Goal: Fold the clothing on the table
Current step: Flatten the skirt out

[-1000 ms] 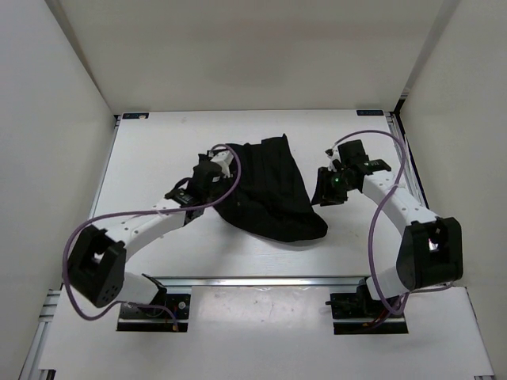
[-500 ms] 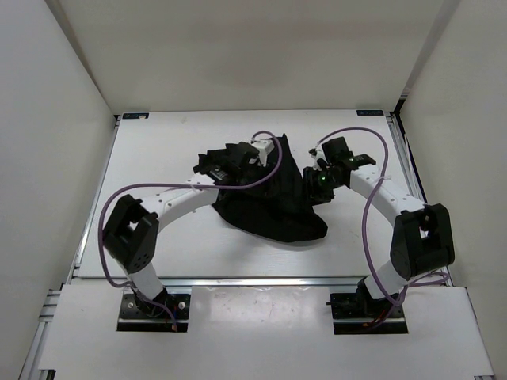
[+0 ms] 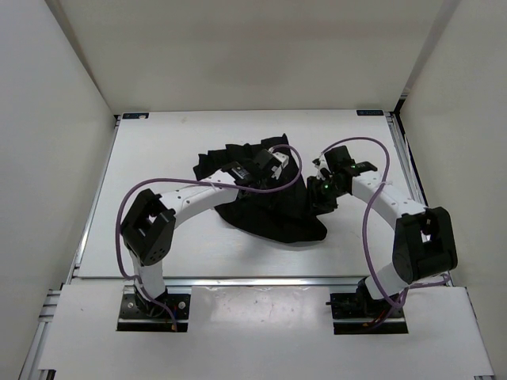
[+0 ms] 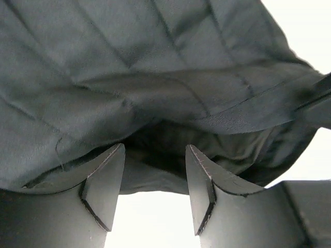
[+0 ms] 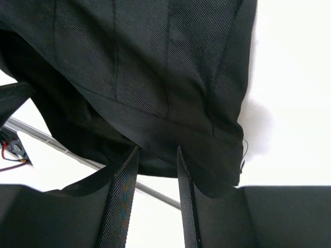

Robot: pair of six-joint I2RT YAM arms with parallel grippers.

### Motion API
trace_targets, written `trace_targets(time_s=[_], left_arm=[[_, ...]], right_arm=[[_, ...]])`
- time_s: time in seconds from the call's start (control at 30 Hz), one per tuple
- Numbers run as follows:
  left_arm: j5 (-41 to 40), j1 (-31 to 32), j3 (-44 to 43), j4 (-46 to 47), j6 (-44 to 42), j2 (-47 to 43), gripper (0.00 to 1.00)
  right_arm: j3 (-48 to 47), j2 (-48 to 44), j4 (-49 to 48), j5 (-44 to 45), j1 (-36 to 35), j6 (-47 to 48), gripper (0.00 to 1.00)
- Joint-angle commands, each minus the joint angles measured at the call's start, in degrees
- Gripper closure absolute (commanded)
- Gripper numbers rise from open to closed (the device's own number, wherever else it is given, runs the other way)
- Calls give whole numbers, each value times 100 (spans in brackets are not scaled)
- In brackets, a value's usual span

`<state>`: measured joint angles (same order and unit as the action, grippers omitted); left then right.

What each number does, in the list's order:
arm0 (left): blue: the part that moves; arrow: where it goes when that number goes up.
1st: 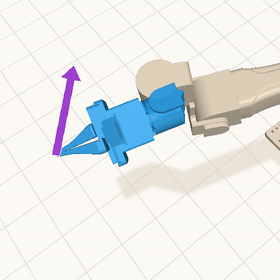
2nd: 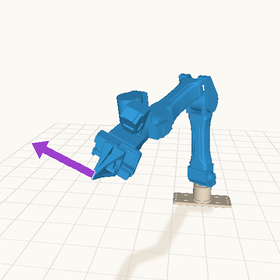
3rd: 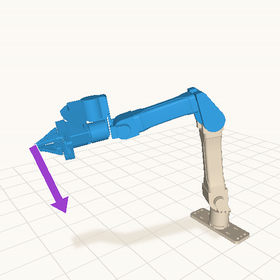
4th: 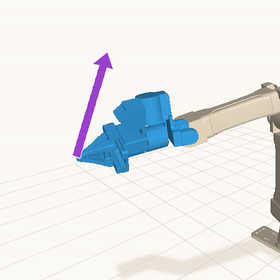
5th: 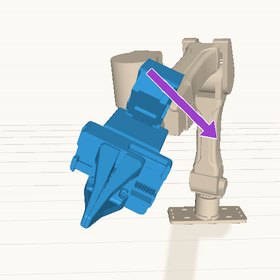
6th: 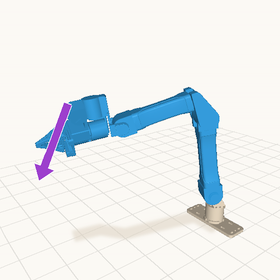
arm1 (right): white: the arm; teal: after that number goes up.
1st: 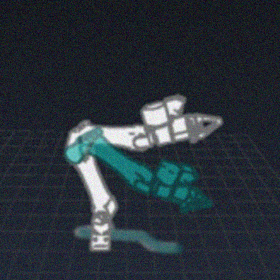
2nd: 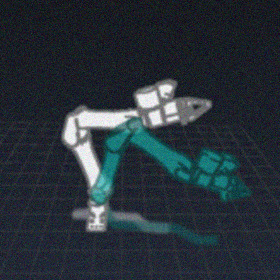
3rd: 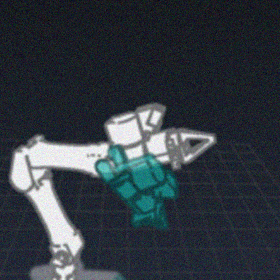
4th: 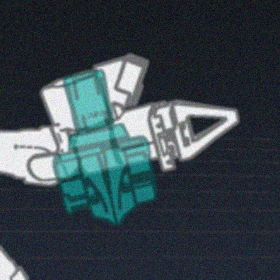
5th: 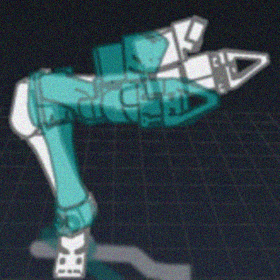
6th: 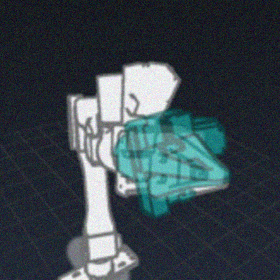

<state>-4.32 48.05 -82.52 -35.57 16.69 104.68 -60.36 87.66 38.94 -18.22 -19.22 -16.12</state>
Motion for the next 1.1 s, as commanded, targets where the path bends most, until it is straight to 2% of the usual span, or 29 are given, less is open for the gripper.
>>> trace_targets(time_s=[0.0, 0.13, 0.4, 0.57, 0.67, 0.73, 0.77, 0.8, 0.83, 0.97, 1.07], left_arm=[[-411, 143, -142, -283, -25, -106, 39], [-684, 283, -80, -442, 1, -54, 39], [-1000, 450, 122, -521, 28, 34, 37], [-1194, 406, 368, -477, 1, -141, 40], [-1238, 380, 421, -530, -51, -124, 51], [-1203, 389, 508, -600, 19, -133, 72], [-1186, 389, 544, -522, 36, -193, 78], [-1177, 389, 657, -521, 80, -211, 95], [-1203, 389, 676, -416, 98, -299, 100], [-1028, 284, 712, -292, 142, -563, 100], [-1009, 222, 483, -398, 177, -799, 100]], right_arm=[[190, -311, -88, -181, 147, -32, 59], [402, -372, -132, -542, 296, 3, 59], [349, -662, 263, -700, 86, 258, 59], [586, -698, 474, -841, -55, 574, 59], [858, -531, 431, -999, 67, 706, 62], [938, -303, 387, -955, 85, 750, 68], [938, -232, 360, -938, 112, 768, 71], [921, -75, 351, -921, 60, 794, 72], [790, 127, 369, -903, 33, 795, 75], [438, 698, 351, -1000, -116, 794, 81], [-194, 867, 623, -1140, -195, 838, 83]])
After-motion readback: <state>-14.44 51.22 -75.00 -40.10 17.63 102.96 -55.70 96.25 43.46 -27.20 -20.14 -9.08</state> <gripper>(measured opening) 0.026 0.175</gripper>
